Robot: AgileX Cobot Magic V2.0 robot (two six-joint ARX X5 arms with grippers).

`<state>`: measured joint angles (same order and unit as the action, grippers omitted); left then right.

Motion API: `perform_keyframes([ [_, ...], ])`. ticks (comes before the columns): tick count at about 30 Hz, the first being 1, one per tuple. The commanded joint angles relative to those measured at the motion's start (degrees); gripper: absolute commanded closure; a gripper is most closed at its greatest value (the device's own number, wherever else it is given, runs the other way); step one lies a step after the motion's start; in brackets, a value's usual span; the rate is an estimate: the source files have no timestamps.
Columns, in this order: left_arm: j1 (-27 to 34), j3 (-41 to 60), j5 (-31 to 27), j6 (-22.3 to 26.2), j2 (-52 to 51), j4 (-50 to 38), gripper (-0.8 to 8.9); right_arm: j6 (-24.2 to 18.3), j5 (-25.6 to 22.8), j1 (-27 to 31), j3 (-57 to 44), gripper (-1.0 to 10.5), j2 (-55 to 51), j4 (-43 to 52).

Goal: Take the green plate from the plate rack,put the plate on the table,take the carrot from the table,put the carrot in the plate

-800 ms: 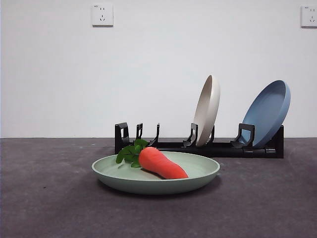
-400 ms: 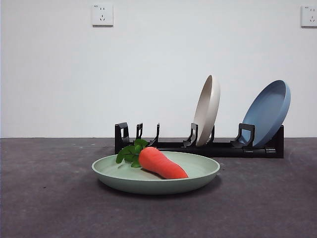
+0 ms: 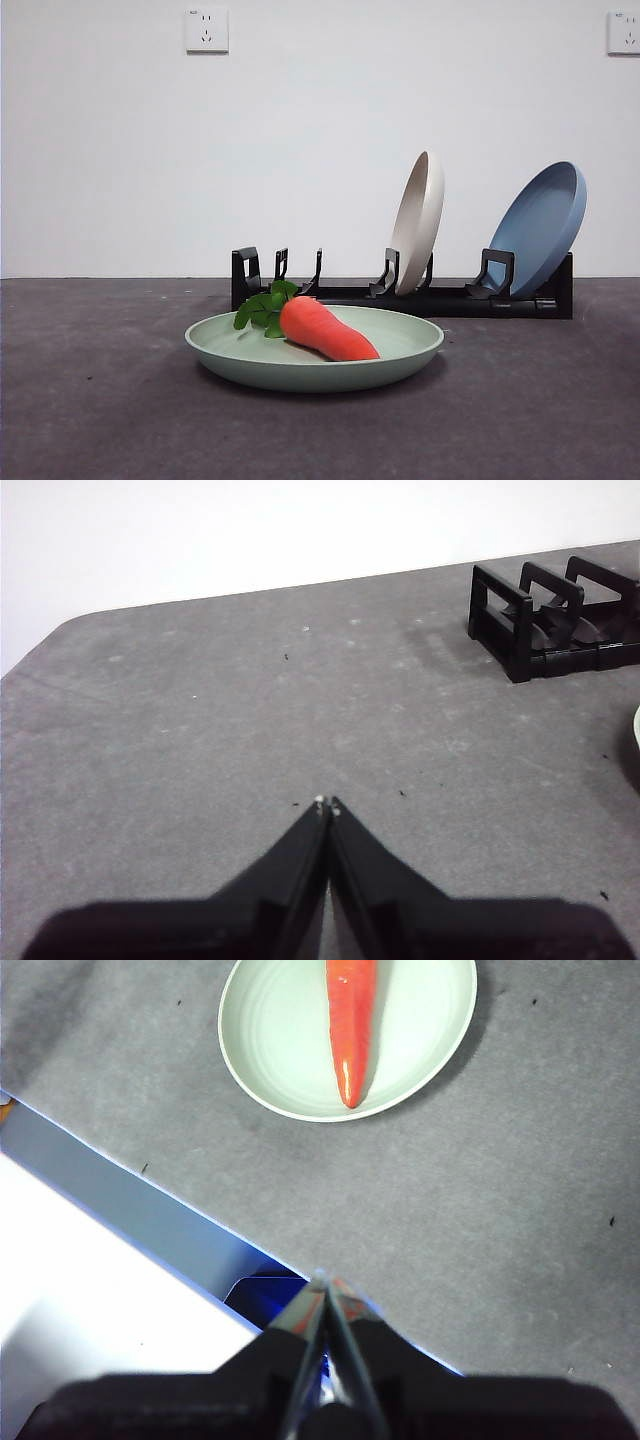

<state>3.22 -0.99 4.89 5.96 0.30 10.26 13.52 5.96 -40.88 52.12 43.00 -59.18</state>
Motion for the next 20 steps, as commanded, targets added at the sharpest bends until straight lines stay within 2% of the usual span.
perform_keyframes([
  [1, 0.15, 0.79, -0.20, -0.28, -0.17, -0.15, 8.17, -0.33, -0.13, -0.11, -0.28, 9.4, -0.07, 0.15],
  [7, 0.15, 0.79, -0.20, -0.28, -0.17, -0.15, 8.17, -1.03, -0.28, -0.42, -0.28, 9.4, -0.92, 0.17],
  [8, 0.15, 0.79, -0.20, -0.28, -0.17, -0.15, 8.17, -4.22, -2.16, 0.11, -0.28, 9.4, -1.73, 0.85],
  [10, 0.15, 0.79, -0.20, -0.28, -0.17, -0.15, 8.17, -5.60, -5.44, 1.51, -0.31, 9.4, -3.39, 2.29],
  [11, 0.15, 0.79, -0.20, -0.28, -0.17, -0.15, 8.17, -6.05, -6.60, 2.93, -0.35, 9.4, -4.37, 3.74],
  [13, 0.15, 0.79, -0.20, -0.28, -0.17, -0.15, 8.17, -7.21, -5.73, 6.99, -0.92, 9.4, -6.60, 7.76],
  [17, 0.15, 0.79, -0.17, -0.28, -0.17, -0.15, 8.17, -7.98, -4.44, 18.25, -4.79, 9.4, -12.92, 16.26],
  [20, 0.15, 0.79, -0.22, -0.28, -0.17, -0.15, 8.17, -10.45, -4.39, 26.84, -10.40, 9.4, -17.77, 23.04],
])
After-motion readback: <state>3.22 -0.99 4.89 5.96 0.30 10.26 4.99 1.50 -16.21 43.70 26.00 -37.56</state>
